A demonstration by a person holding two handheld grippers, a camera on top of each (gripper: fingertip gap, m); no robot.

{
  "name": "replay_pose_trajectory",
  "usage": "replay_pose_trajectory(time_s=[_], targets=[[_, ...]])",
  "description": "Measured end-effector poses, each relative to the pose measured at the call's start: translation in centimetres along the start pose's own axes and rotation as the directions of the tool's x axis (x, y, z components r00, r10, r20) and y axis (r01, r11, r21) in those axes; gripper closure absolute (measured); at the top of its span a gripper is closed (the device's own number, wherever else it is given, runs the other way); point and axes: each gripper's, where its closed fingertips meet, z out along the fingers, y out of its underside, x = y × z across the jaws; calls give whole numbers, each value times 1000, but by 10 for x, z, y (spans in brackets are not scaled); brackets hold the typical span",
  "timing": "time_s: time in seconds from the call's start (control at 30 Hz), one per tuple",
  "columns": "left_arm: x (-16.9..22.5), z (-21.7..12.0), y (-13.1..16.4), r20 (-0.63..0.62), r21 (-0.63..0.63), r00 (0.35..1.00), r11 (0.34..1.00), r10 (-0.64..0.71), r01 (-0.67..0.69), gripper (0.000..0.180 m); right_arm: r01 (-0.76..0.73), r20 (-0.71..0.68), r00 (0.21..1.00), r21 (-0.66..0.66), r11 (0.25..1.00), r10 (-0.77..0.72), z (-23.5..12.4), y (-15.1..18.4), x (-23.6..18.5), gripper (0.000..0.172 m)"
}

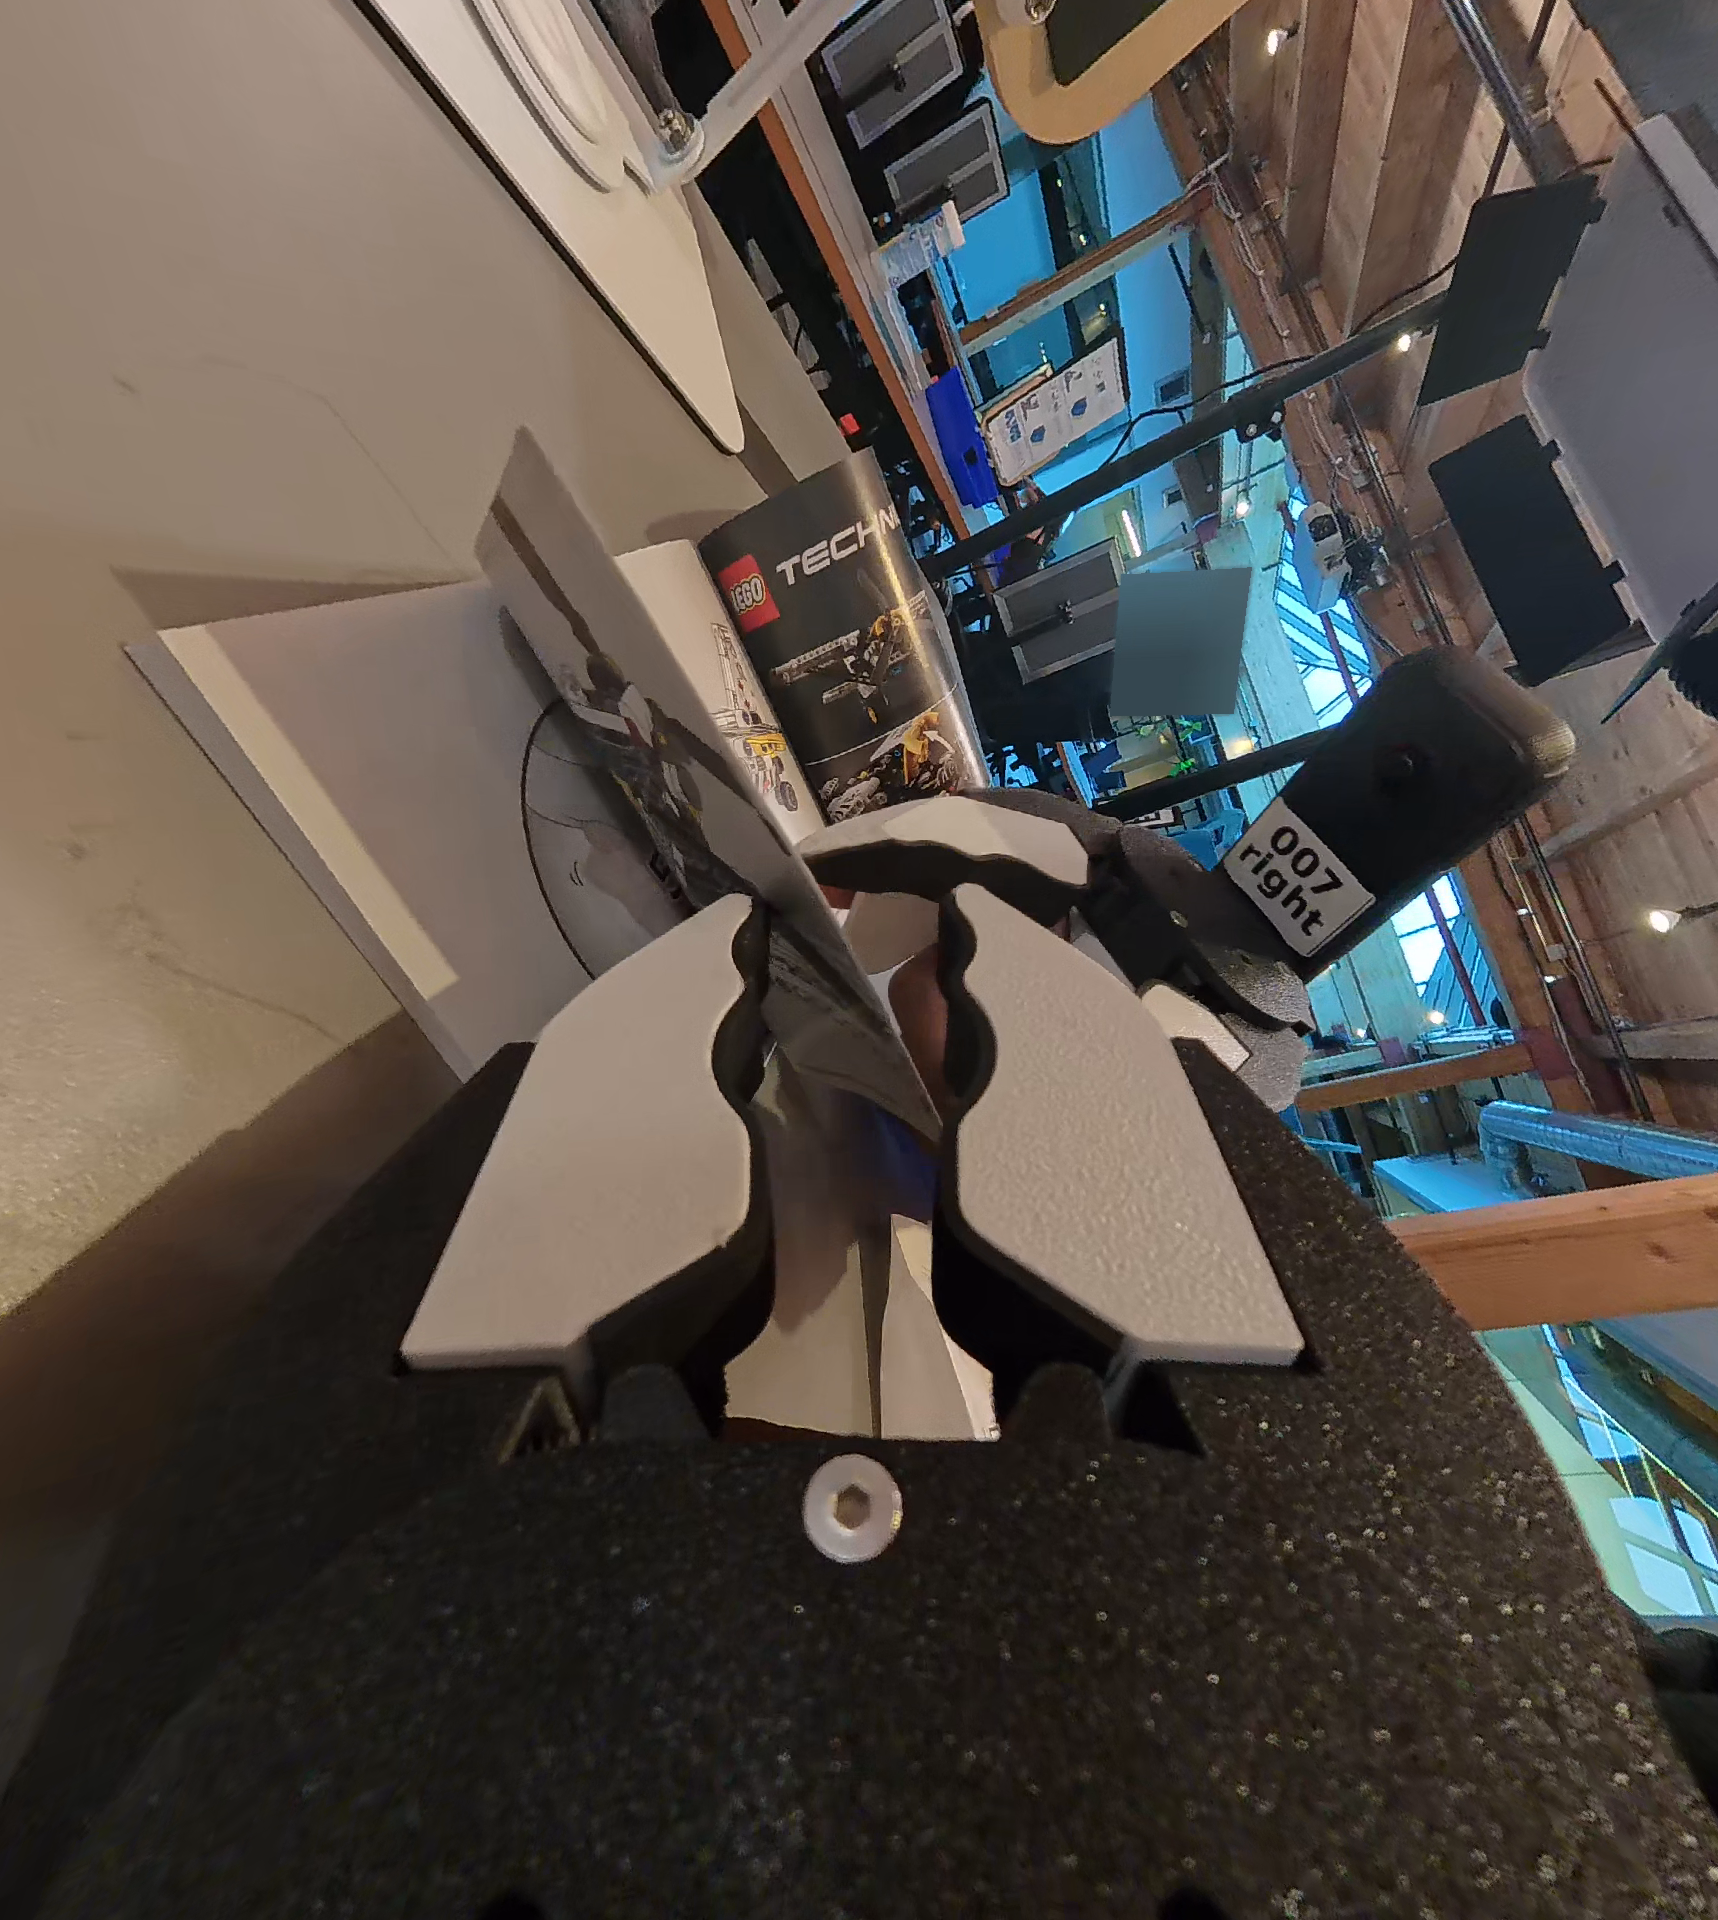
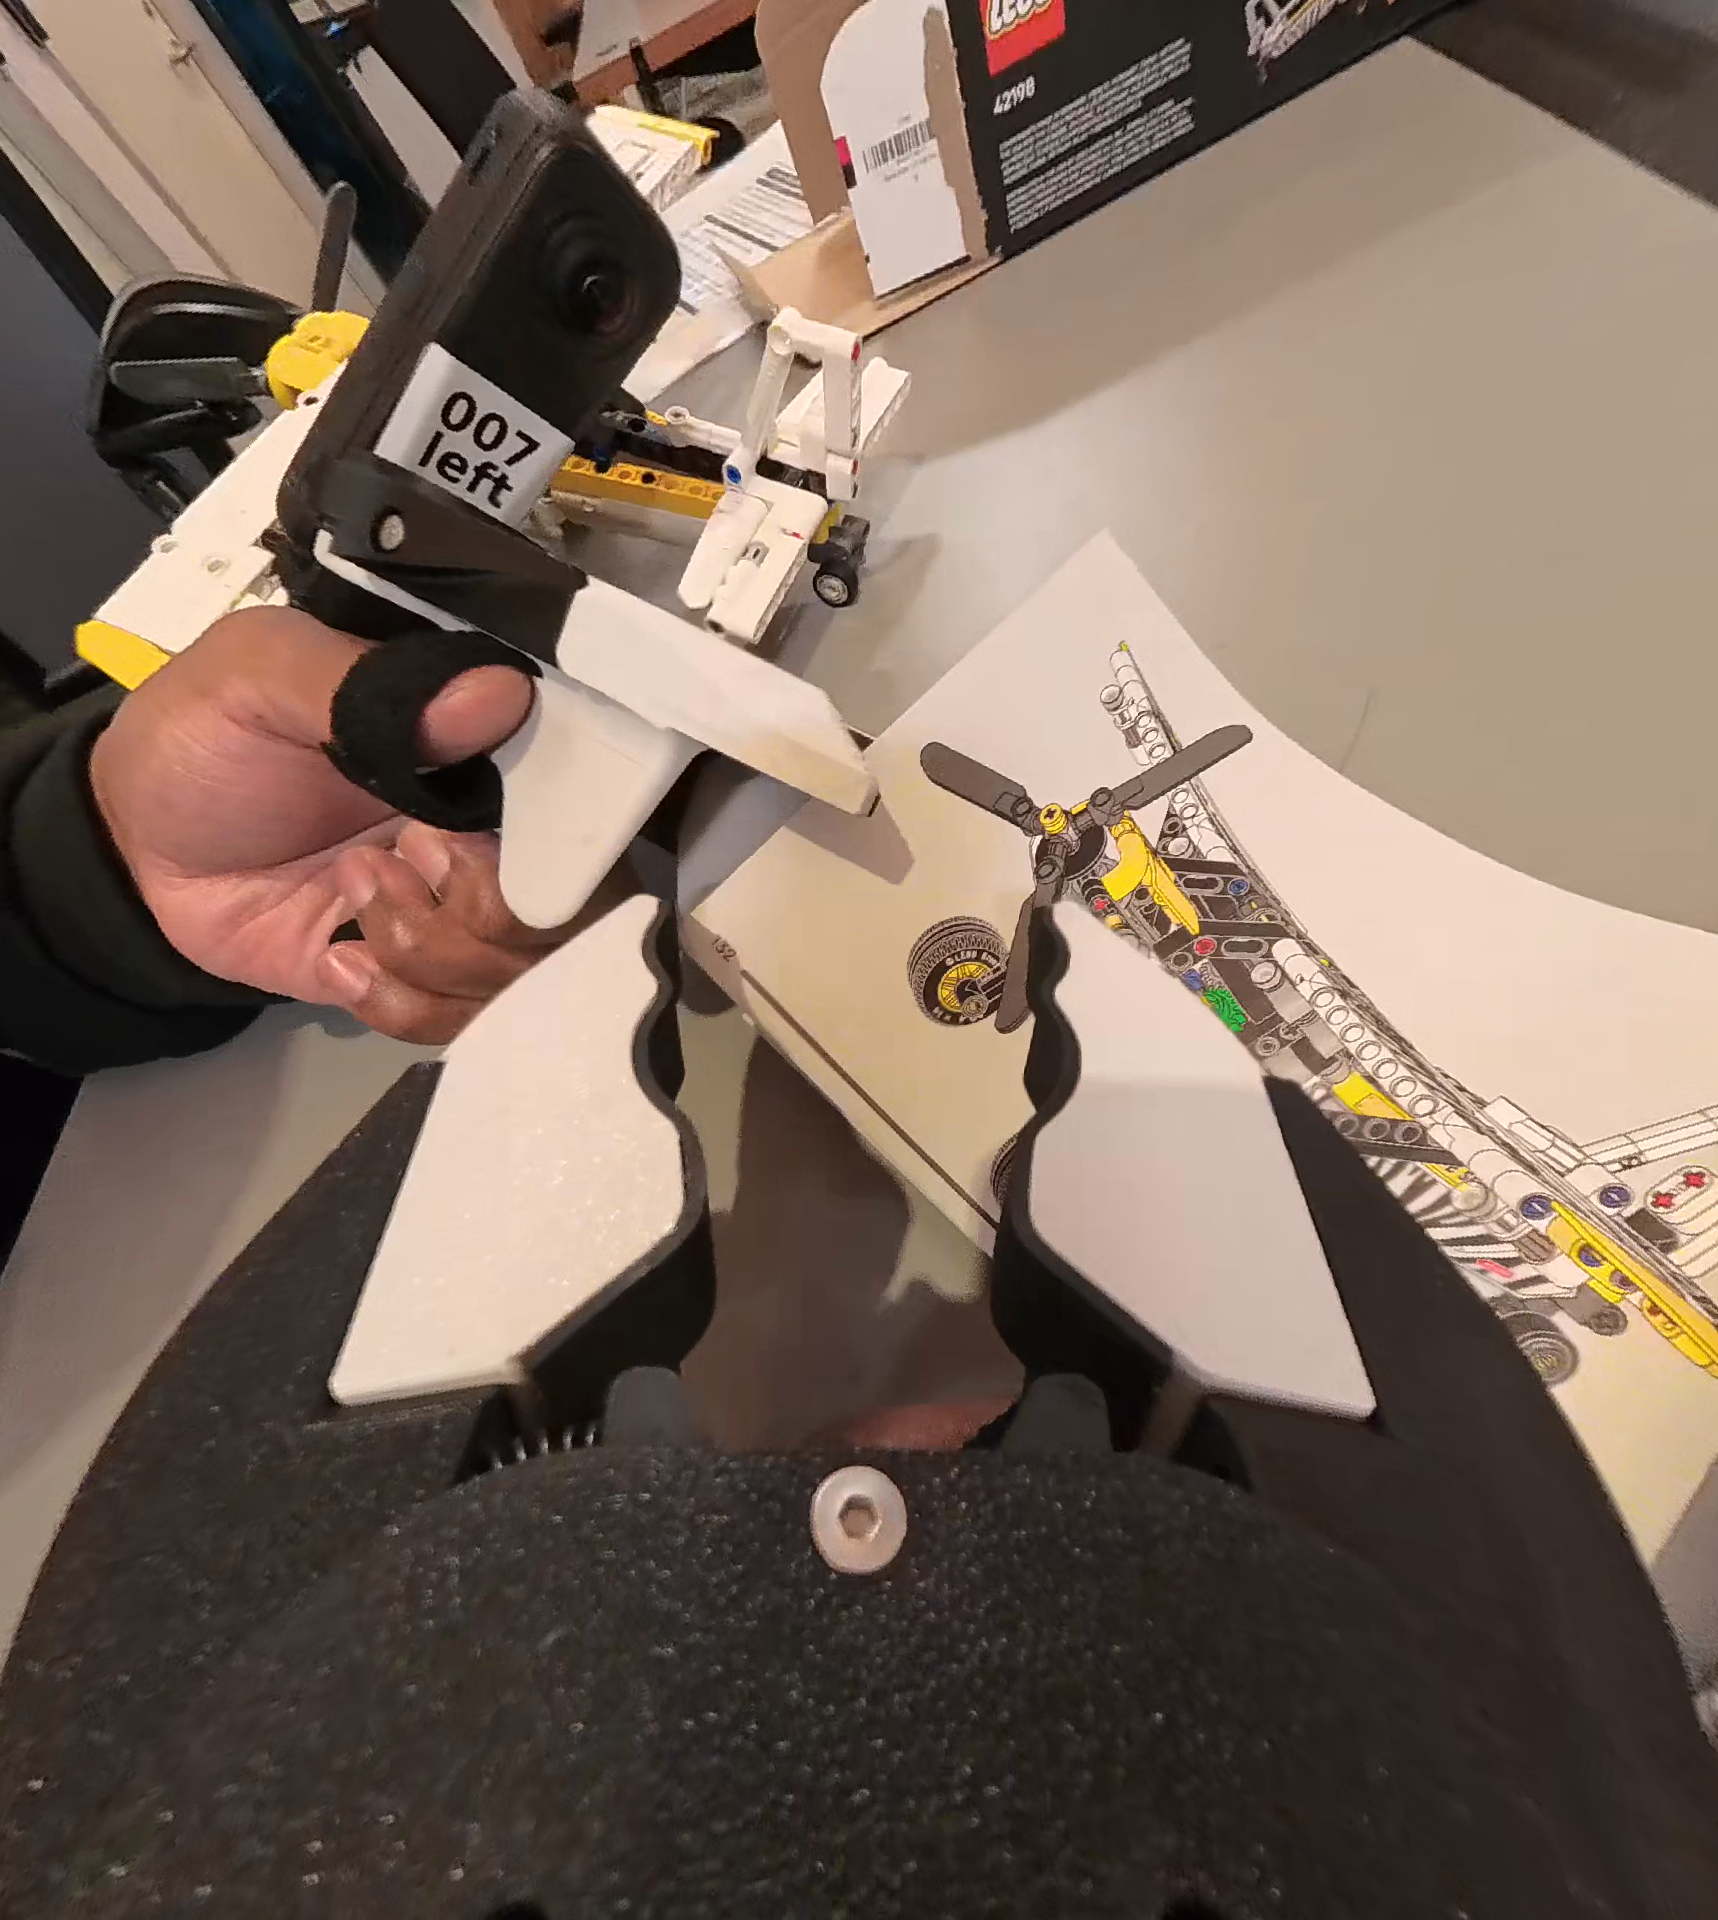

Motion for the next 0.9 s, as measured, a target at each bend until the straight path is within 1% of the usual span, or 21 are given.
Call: replay_pose_trajectory(time_s=[0.13,0.23,0.47,0.9], targets=[[1,1,1,-7,-3,1000,1000,-8,8,149,-25,6,1000,-17,1000,25,4,5,3,109],[1,1,1,-9,-4,1000,1000,-11,11,149,-31,-6,1000,-36,999,31,7,8,6,114],[-1,1,1,-4,-3,1000,1000,-15,15,149,-41,13,999,-4,999,41,4,5,5,137],[-4,0,1,15,-4,1000,1000,-18,18,150,-113,100,989,56,992,107,-6,-1,1,146]])
